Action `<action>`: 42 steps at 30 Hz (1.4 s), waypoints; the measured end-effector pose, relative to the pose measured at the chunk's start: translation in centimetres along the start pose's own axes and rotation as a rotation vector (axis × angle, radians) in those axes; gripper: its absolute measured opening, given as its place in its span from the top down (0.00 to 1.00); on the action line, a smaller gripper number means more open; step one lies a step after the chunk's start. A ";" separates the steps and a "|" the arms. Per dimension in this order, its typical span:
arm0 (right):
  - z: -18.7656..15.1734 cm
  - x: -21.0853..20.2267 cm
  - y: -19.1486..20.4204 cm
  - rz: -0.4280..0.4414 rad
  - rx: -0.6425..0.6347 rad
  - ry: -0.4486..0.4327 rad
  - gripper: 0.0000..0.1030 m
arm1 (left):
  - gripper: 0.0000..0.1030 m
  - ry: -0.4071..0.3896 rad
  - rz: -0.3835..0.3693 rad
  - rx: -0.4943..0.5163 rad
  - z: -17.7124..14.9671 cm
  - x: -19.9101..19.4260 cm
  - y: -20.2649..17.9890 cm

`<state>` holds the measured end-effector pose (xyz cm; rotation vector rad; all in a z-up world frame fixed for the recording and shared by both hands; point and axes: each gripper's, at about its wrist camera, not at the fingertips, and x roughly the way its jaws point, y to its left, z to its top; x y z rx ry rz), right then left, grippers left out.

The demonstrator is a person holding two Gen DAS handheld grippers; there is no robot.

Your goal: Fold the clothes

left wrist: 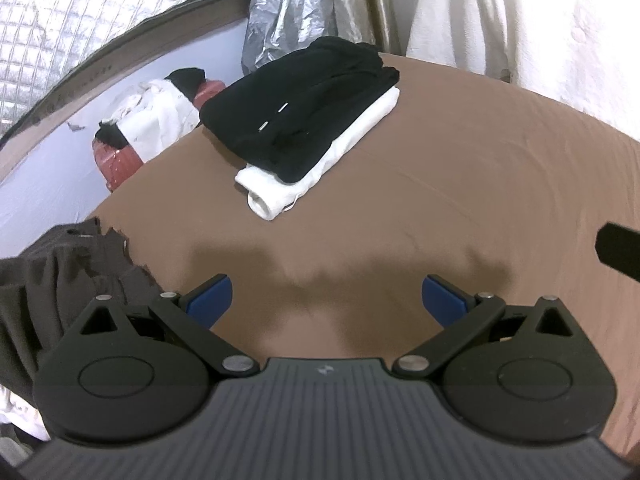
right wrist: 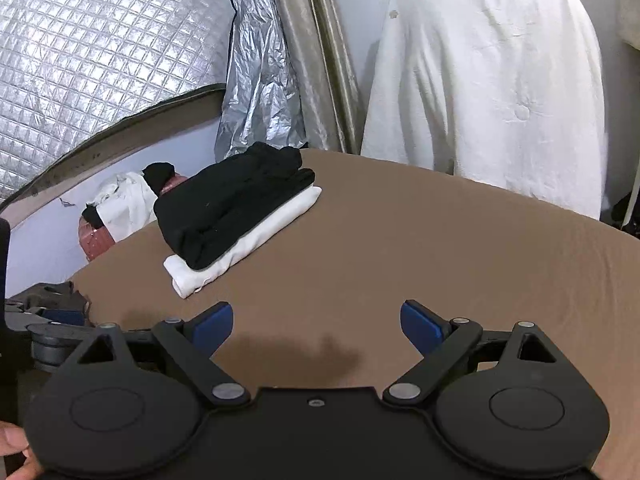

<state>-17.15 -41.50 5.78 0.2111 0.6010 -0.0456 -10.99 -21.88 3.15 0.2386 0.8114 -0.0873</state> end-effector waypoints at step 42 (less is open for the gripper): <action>-0.2 1.9 -1.2 -0.008 0.074 -0.005 0.09 | 0.00 -0.074 0.066 -0.101 0.5 -0.6 1.9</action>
